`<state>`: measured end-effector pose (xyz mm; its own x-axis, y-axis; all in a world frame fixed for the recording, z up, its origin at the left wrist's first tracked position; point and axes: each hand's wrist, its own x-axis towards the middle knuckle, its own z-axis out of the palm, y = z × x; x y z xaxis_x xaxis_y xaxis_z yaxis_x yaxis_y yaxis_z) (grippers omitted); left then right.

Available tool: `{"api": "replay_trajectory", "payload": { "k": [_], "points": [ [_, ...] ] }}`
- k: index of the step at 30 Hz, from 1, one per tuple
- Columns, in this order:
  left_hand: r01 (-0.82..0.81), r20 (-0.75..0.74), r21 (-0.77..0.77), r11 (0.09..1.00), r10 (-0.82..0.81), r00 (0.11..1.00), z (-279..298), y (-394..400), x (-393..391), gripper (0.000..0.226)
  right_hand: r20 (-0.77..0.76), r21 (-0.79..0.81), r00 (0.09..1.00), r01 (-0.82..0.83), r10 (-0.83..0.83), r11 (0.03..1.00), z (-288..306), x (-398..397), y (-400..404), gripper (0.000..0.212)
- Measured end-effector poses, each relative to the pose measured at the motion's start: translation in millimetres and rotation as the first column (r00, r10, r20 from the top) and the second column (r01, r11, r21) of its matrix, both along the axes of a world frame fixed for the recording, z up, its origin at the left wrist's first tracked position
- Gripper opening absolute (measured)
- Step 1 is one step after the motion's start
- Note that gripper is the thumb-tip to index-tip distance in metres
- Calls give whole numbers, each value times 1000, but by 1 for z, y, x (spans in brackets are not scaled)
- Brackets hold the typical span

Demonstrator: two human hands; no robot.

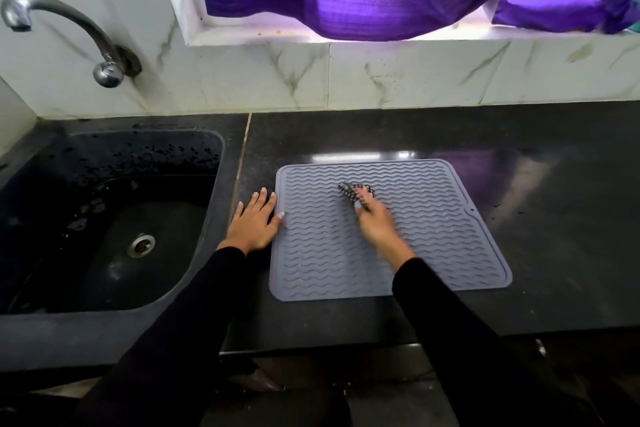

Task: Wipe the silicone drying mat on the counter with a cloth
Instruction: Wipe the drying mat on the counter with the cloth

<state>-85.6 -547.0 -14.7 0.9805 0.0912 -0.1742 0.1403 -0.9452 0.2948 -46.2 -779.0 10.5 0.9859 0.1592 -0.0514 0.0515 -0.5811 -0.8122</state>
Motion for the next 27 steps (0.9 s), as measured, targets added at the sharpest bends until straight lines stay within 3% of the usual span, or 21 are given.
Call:
{"api": "replay_trajectory", "payload": {
  "k": [1,3,5,6,9,12,16,22,24,27],
  "points": [
    [15,-6,8,1000,-15,1000,3,1,-2,57,-79,167,994,83,-71,982,7,4,-2,41],
    [40,7,31,999,-40,999,4,2,-9,56,-104,175,981,183,-167,967,16,3,-3,37],
    [42,43,56,998,-44,998,0,0,-22,61,-6,54,996,88,-88,995,23,-15,5,40],
    [37,73,64,997,-41,996,-3,-1,-30,70,32,-34,999,-26,27,999,23,-29,13,43],
    [16,136,109,994,-31,990,-15,-5,-45,86,17,-292,950,-294,312,910,6,-87,46,59],
    [-17,171,149,989,-9,985,-19,-8,-46,82,258,-590,896,-150,361,793,-24,-118,62,74],
    [-25,197,158,987,-6,980,-22,-9,-45,79,218,-583,884,-221,413,782,-23,-111,61,58],
    [-48,184,124,991,24,983,-16,-13,-47,68,132,-540,879,-324,458,777,-7,-96,52,61],
    [-47,136,103,994,32,990,-12,-13,-46,54,83,-495,905,-325,416,805,7,-88,49,54],
    [-30,50,33,999,28,998,-6,-11,-48,52,-71,-362,946,-321,317,875,30,-75,43,41]
  ]
}}
